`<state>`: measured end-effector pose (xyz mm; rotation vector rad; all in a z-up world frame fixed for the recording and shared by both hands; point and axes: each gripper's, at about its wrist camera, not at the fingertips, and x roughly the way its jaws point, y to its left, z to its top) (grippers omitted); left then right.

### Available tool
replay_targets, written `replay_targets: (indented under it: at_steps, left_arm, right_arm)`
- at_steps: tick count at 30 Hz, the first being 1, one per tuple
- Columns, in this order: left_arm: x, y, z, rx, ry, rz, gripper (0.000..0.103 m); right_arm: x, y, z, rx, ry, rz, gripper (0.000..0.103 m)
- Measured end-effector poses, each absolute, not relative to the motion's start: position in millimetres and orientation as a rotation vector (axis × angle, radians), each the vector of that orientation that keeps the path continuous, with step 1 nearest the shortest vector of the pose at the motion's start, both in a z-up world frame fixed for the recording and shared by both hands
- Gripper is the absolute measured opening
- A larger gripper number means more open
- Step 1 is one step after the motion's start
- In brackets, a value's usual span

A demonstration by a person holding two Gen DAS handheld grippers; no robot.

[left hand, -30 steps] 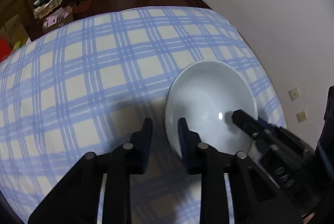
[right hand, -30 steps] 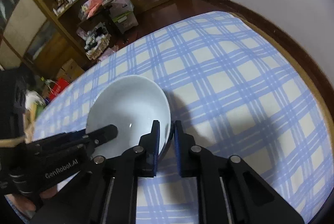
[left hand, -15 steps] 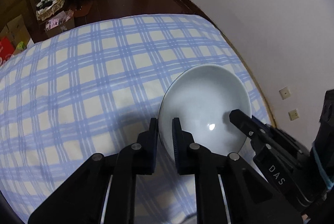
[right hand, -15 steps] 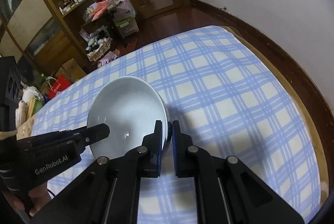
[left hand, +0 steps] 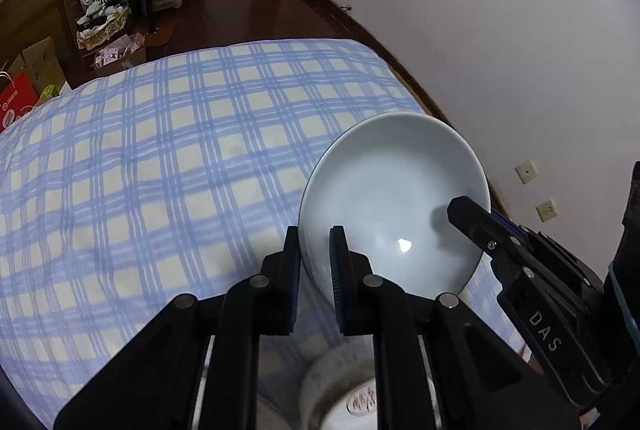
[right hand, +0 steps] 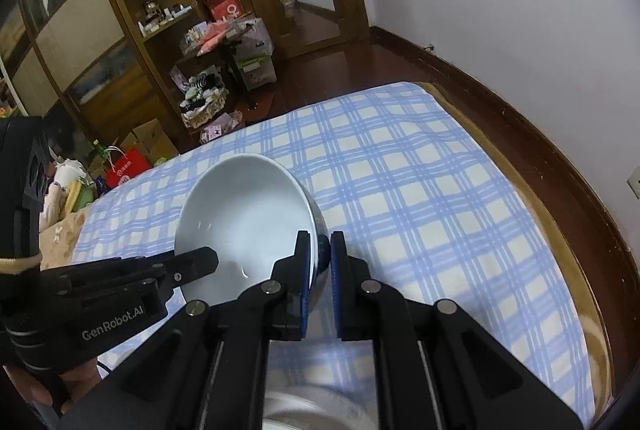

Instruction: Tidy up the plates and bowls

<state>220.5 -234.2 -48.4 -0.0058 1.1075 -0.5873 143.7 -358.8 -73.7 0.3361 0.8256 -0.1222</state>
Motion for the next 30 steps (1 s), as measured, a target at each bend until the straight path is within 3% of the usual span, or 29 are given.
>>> replay_targets:
  at_steps: [30]
  left_arm:
    - [75,-194,-38,0.023,0.989,-0.587,0.013]
  right_arm:
    - [-5,-309,-72,0.34,0.789,-0.147,0.011]
